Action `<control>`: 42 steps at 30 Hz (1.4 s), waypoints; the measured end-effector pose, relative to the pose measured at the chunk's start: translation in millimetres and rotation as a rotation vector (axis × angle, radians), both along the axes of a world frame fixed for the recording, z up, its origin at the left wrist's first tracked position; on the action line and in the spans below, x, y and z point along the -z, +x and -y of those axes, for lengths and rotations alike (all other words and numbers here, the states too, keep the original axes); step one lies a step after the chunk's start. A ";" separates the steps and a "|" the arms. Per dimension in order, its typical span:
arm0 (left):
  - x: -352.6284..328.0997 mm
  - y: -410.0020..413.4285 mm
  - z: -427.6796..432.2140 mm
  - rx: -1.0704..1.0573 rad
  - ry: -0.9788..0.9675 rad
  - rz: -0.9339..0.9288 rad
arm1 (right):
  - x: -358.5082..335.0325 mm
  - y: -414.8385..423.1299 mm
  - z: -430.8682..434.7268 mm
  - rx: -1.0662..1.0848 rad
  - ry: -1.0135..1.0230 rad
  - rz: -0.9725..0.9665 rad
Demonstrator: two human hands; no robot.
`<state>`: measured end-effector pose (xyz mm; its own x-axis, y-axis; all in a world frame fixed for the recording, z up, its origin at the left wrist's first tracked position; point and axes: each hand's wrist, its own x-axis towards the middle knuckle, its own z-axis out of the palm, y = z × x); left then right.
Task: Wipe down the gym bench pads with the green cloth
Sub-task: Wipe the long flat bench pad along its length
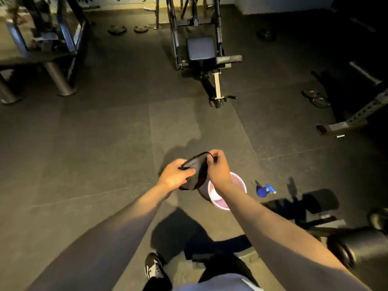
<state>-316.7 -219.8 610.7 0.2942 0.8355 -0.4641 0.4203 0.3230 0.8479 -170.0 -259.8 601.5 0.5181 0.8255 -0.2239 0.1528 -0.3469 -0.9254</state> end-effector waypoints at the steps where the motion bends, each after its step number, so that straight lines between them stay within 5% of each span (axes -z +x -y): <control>1: -6.3 -13.1 -18.1 0.048 0.061 -0.040 | -8.9 -9.9 -13.1 0.029 0.016 0.000; 7: -31.2 -21.6 -120.5 0.162 0.481 -0.365 | -39.7 -28.0 -90.5 0.156 0.134 0.130; 12: -46.0 6.5 -198.6 0.369 0.595 -0.479 | -42.3 -2.1 -146.8 0.310 0.163 0.190; 18: -54.3 78.0 -298.9 0.588 0.503 -0.315 | -36.7 69.6 -230.2 0.499 0.132 0.184; 32: -92.6 349.4 -494.8 0.773 0.207 -0.321 | -94.1 302.4 -384.1 0.828 -0.017 0.179; 38: -104.1 498.1 -557.0 0.821 -0.121 -0.100 | -105.7 421.1 -442.6 0.918 -0.023 0.247; 42: -105.5 592.9 -597.9 0.887 -0.168 0.077 | -110.9 495.2 -486.5 1.015 -0.002 0.254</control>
<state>276.2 378.1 716.2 0.8329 0.2104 -0.5118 0.5178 0.0300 0.8550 325.2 226.8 712.4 0.9996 -0.0240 -0.0118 -0.0208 -0.4223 -0.9062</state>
